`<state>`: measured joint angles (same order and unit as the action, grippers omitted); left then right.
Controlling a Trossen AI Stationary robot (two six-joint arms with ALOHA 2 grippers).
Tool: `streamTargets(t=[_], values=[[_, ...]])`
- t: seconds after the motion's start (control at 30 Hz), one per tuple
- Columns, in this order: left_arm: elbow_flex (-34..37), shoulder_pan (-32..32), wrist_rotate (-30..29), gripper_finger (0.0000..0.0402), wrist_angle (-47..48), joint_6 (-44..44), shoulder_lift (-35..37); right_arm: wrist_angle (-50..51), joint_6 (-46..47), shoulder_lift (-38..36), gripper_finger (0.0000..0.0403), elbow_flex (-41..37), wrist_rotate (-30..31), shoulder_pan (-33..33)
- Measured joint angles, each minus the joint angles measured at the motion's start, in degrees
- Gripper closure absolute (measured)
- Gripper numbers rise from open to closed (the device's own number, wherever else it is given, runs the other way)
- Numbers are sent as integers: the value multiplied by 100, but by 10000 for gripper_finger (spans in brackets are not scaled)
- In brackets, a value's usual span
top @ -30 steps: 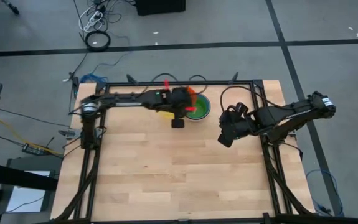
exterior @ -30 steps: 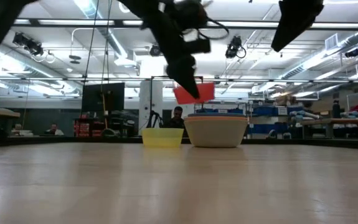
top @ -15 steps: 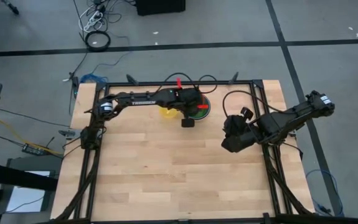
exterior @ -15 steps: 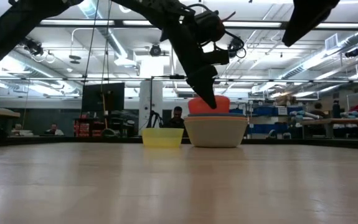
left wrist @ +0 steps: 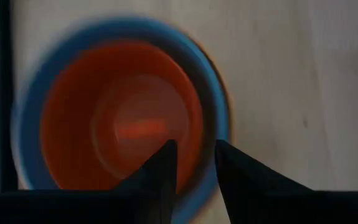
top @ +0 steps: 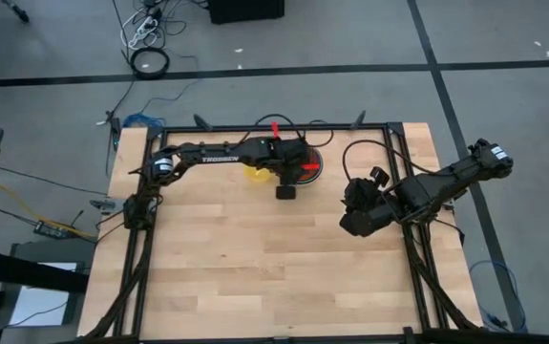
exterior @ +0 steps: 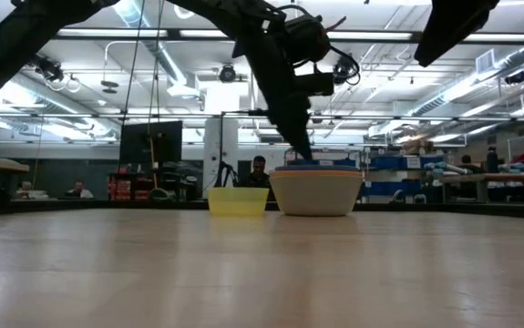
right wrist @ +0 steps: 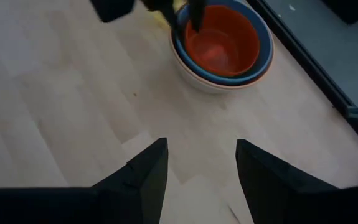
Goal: Nest bowls inside each other
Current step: Stack the yellow bowl on top of the orange bowl
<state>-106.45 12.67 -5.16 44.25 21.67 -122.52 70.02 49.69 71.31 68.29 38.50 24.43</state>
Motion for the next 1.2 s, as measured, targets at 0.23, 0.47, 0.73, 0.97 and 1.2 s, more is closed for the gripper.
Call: streamTargets(t=[0.23,0.47,0.73,0.97,1.2], values=[[7,109,-320,284,1406,241,107,138,112,-2,227,-38,3,0],[7,121,-268,284,1917,330,274,128,408,-2,227,-445,8,0],[190,274,-208,284,2245,355,345,4,771,-3,227,-1089,-68,0],[895,522,65,284,1771,337,339,-650,787,-2,229,-1488,-290,35],[1583,652,35,285,737,324,332,-761,767,-2,229,-1541,-316,35]])
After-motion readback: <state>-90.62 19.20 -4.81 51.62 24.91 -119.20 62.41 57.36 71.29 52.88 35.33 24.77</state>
